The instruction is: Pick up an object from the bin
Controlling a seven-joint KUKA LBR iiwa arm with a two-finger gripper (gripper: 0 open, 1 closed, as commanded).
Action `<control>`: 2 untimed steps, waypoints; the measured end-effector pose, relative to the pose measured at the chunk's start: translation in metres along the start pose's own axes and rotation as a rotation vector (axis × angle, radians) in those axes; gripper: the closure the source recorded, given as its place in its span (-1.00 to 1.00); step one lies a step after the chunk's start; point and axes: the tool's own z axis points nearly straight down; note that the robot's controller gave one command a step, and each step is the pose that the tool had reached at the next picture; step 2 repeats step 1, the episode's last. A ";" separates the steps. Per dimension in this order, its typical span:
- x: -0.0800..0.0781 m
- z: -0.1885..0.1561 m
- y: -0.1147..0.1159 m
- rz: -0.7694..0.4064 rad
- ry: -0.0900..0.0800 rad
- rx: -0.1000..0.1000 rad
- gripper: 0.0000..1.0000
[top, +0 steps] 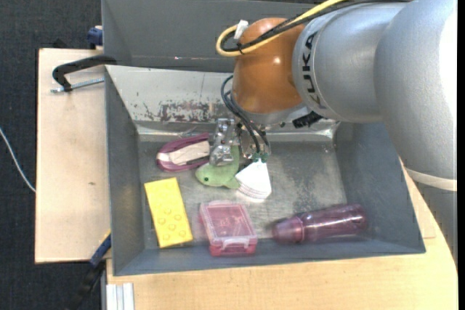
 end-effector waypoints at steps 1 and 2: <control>0.021 -0.209 -0.017 0.011 0.003 0.001 1.00; 0.021 -0.209 -0.017 0.011 0.003 0.001 1.00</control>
Offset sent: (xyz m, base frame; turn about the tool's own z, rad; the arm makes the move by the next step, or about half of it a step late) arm 0.0000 0.0000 0.0000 0.0000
